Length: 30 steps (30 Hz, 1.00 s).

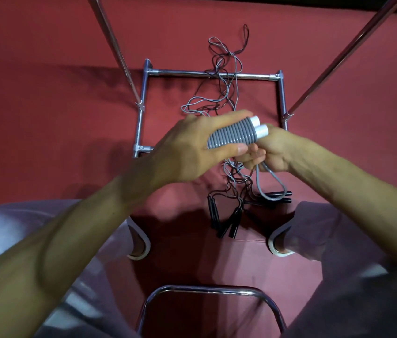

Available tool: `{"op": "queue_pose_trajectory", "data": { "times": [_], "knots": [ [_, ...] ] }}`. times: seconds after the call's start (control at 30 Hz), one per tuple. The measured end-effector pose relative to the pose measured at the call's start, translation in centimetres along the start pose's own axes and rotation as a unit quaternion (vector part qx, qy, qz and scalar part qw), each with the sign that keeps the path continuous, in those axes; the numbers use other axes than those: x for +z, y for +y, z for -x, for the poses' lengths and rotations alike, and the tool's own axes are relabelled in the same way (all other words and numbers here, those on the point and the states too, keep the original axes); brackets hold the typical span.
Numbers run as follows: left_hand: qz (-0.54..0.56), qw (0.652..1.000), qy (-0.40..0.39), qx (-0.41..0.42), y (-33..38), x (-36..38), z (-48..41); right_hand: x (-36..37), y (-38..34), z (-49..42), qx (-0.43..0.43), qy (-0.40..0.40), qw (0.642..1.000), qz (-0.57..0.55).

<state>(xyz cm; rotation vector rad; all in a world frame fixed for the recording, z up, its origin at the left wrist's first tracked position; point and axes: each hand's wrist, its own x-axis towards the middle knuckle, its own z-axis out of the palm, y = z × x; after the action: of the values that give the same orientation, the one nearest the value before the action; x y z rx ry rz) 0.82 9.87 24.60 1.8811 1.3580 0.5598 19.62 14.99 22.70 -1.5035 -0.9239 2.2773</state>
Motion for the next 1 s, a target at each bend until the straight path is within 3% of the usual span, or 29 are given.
{"op": "queue_pose_trajectory", "data": {
  "times": [0.13, 0.27, 0.33, 0.4, 0.47, 0.53, 0.57, 0.6, 0.63, 0.73, 0.77, 0.8, 0.87, 1.0],
  "knots": [
    [0.185, 0.982, 0.033, -0.012, 0.5, 0.4, -1.0, 0.7, -1.6, -0.1, -0.086, 0.103, 0.988, 0.075],
    [0.328, 0.932, 0.08, -0.132, 0.7, -0.6, -1.5, 0.4, -2.5, -0.1, -0.211, 0.152, 0.951, 0.167],
    [0.347, 0.919, 0.035, -0.186, 0.5, -1.4, -1.5, -0.8, -2.6, -0.1, -0.305, 0.173, 0.884, 0.31],
    [0.375, 0.899, -0.002, -0.225, 0.2, -2.3, -1.5, -1.5, -2.3, 0.2, -0.37, 0.208, 0.768, 0.479],
    [0.414, 0.874, -0.029, -0.255, 0.1, -3.1, -1.6, -1.6, -1.8, 0.5, -0.421, 0.249, 0.666, 0.563],
    [0.452, 0.849, -0.057, -0.268, 0.1, -3.6, -1.7, -1.5, -2.0, 1.1, -0.452, 0.289, 0.617, 0.576],
    [0.464, 0.841, -0.066, -0.27, 0.2, -3.9, -1.7, -1.7, -2.2, 1.2, -0.453, 0.299, 0.608, 0.579],
    [0.467, 0.839, -0.072, -0.271, 0.1, -4.0, -1.7, -1.8, -2.5, 1.3, -0.44, 0.29, 0.622, 0.579],
    [0.459, 0.843, -0.075, -0.269, 0.1, -4.2, -1.8, -1.9, -2.7, 1.4, -0.418, 0.257, 0.669, 0.558],
    [0.414, 0.874, -0.075, -0.244, 0.1, -4.4, -1.7, -1.4, -3.3, 1.4, -0.278, 0.083, 0.906, 0.308],
    [0.397, 0.885, -0.071, -0.232, 0.1, -4.5, -1.6, -1.3, -3.6, 1.5, -0.22, 0.037, 0.954, 0.199],
    [0.377, 0.898, -0.066, -0.219, 0.2, -4.6, -1.5, -1.3, -3.8, 1.6, -0.165, 0.007, 0.98, 0.114],
    [0.328, 0.924, -0.051, -0.189, 0.4, -4.6, -1.3, -1.7, -4.3, 1.8, -0.081, -0.031, 0.996, 0.023],
    [0.243, 0.96, 0.027, -0.136, 0.1, -3.3, -1.8, -1.2, -4.0, 1.9, -0.042, -0.024, 0.999, 0.026]
  ]
}}
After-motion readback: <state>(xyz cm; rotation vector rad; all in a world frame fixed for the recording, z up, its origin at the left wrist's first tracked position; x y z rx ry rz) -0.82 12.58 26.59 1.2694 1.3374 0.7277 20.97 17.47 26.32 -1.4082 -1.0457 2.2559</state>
